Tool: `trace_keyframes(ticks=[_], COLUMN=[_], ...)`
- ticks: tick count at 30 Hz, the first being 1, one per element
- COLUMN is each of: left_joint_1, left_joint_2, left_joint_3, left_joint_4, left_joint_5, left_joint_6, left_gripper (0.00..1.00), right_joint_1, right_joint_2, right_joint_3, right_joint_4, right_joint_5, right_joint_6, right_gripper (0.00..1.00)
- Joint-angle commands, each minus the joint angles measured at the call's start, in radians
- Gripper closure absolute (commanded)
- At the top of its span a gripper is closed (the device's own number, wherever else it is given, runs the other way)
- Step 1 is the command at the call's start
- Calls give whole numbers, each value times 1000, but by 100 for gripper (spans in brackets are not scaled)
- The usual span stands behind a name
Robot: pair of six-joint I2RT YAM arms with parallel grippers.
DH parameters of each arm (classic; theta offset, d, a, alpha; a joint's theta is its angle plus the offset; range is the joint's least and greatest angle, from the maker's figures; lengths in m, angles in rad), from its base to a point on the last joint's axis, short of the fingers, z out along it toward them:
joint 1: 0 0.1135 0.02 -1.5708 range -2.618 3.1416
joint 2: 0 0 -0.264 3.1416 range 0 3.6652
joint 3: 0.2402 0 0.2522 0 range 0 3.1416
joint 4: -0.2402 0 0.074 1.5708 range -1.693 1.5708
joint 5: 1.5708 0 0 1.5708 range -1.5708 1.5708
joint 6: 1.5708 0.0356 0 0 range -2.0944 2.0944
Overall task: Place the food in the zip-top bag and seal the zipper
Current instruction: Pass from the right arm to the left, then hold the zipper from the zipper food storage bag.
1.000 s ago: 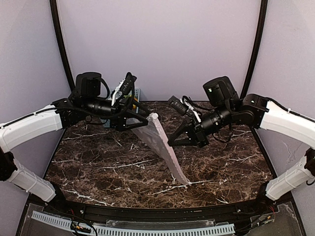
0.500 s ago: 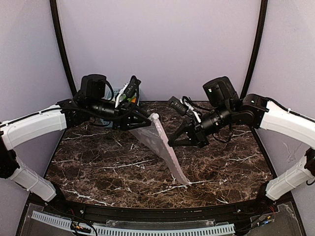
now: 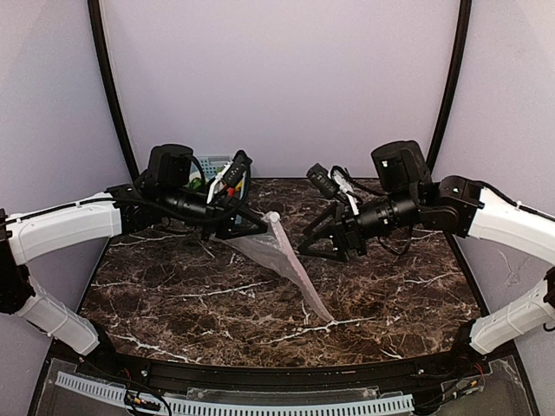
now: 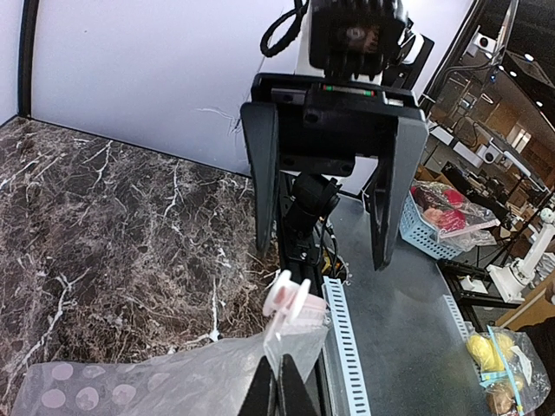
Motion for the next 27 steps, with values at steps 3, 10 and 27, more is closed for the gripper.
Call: trace_keyframes(ticks=[3, 10, 27], left_joint_1=[-6, -6, -5], left_joint_2=[-47, -49, -53], left_joint_3=[-23, -23, -25], left_joint_4=[9, -21, -39], left_joint_5=[-33, -48, -62], left_joint_6=[34, 50, 66], left_gripper=[99, 99, 99], right_joint_1=[35, 117, 137], right_joint_2=[-103, -12, 51], right_joint_3=[-91, -38, -18], right_joint_4=[284, 325, 398], right_joint_5=[237, 351, 442], right_joint_6=[117, 85, 78], right_gripper=[38, 44, 60])
